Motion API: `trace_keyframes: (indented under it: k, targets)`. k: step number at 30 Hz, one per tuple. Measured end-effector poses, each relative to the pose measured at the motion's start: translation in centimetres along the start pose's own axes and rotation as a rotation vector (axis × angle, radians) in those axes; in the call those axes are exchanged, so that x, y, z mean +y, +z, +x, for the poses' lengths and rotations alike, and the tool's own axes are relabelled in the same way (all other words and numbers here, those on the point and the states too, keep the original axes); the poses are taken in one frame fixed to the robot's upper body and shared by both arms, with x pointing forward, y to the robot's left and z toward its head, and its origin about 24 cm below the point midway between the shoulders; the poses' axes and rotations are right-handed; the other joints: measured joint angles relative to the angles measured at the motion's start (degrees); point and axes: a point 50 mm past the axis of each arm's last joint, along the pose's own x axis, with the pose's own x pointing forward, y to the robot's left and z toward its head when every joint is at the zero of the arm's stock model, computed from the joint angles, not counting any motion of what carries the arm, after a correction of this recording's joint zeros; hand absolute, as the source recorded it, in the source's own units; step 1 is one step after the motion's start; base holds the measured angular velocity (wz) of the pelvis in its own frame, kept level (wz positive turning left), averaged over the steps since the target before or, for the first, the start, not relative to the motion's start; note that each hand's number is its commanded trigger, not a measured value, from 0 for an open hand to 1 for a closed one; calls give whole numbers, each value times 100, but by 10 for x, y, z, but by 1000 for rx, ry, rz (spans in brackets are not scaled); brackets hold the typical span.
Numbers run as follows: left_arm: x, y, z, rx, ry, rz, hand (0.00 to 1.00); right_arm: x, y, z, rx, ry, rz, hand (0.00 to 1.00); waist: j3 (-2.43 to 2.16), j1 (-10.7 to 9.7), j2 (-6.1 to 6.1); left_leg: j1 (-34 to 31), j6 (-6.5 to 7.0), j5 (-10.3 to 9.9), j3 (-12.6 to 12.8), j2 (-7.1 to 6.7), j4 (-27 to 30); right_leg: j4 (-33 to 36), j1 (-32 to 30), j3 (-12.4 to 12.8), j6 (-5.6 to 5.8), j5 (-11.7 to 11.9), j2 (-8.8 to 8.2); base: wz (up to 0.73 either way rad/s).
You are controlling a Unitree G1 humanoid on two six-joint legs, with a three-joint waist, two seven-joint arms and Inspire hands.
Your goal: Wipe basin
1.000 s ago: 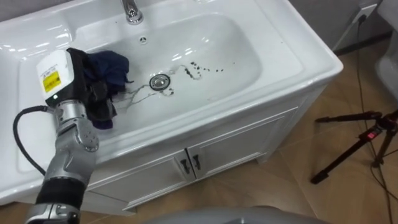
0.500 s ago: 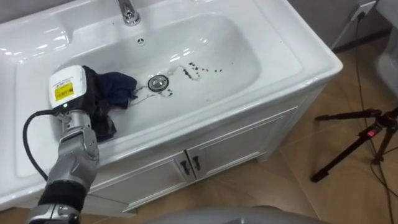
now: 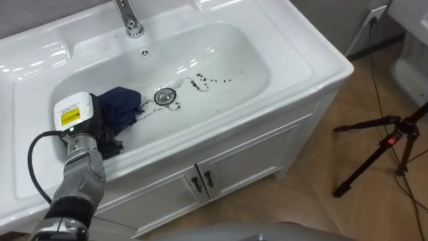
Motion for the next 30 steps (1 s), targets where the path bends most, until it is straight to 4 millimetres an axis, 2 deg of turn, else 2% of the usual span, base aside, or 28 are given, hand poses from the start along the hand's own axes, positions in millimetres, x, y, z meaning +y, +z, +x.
trace_keyframes:
  k: [10, 16, 19, 22, 28, 30]
  targets:
    - [-3, -1, 1, 11, -29, -2, 100, -3, 1, 0, -7, -44, 29, 0, -21, -39, -50, 48, -2, -2, 20, 4, -20, -1, 24, 14, -1, -1, 16, 0]
    - [-5, 1, 3, 26, -43, 8, 100, -3, 1, 0, -5, -46, 46, 0, -24, -175, -56, 55, -4, -2, 47, 16, -18, -7, 72, 9, -4, 1, 14, 1]
    - [-6, 8, 5, 26, -52, 8, 100, -3, 0, 0, 0, -45, 62, 0, -23, -188, -57, 41, -15, -9, 168, 35, -24, 1, 0, 49, -7, 0, 23, -8]
    - [-9, 13, 4, 11, -66, 24, 100, -3, 0, 0, -1, -46, 63, 0, -22, -270, -60, 43, -19, -12, 229, 46, -49, 10, -6, 162, -8, -1, 82, -11]
    - [-11, 29, 4, -37, -74, 47, 100, -6, 7, -1, -25, -50, 89, 0, -16, -392, -70, -75, -29, -19, 471, 66, -71, 117, -267, 366, -13, 7, 98, -20]
    - [-9, 35, 7, -55, -81, 53, 100, -7, 10, -1, -34, -46, 129, 0, -13, -534, -70, -121, -28, -19, 482, 62, -69, 139, -308, 385, -6, 16, 101, -3]
